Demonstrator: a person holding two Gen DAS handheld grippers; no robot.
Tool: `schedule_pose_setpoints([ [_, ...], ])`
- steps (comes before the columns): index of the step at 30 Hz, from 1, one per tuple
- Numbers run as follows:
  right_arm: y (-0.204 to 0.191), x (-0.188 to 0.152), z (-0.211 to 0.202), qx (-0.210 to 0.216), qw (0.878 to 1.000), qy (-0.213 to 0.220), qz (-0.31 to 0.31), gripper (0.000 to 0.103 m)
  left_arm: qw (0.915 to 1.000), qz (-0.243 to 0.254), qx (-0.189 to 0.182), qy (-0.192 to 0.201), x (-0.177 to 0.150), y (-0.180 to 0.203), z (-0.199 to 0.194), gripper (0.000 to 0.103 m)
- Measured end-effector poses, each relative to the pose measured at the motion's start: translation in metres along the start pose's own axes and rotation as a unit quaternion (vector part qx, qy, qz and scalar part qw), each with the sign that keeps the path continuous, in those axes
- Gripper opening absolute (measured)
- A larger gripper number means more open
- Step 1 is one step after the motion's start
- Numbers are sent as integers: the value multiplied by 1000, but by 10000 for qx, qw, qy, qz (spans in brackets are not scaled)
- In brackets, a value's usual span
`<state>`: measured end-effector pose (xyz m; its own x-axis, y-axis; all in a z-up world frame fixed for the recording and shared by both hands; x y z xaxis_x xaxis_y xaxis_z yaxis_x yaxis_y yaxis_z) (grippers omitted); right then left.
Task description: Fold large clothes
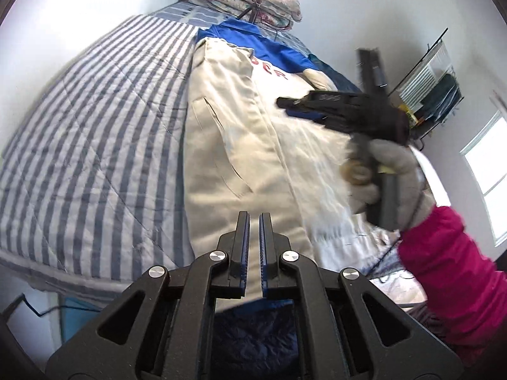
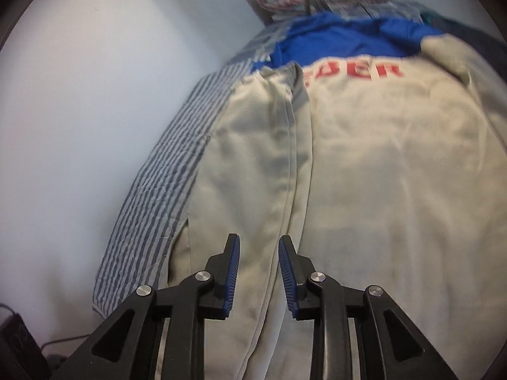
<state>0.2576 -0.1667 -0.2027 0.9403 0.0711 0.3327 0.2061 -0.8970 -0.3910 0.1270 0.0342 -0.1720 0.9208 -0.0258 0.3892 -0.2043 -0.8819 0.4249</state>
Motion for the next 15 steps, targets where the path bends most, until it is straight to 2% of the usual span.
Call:
schedule_pose_setpoints([
  [3, -13, 12, -20, -104, 9989, 222, -398, 27, 9990, 345, 289, 3, 9, 9, 3, 2],
  [6, -21, 25, -30, -197, 9964, 384, -727, 27, 9981, 503, 331, -157, 13, 12, 15, 2],
  [11, -35, 67, -16, -286, 9938, 453, -975, 27, 9989, 217, 86, -404, 11, 3, 34, 2],
  [15, -41, 99, 9, -291, 9933, 440, -1031, 27, 9992, 75, 71, -389, 12, -3, 36, 2],
])
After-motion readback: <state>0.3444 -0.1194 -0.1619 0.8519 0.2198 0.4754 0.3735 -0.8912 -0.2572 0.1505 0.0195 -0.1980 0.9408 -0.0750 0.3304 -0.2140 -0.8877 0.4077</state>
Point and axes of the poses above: each gripper's, at about its wrist camera, not at the fingertips, and z roughly the way its jaws point, y to its right, x to its top, the point moved 3 cm from there along z, roughly the way its jaws point, and after that the axes turned 11 degrees about -y, right-handed, at the moved point
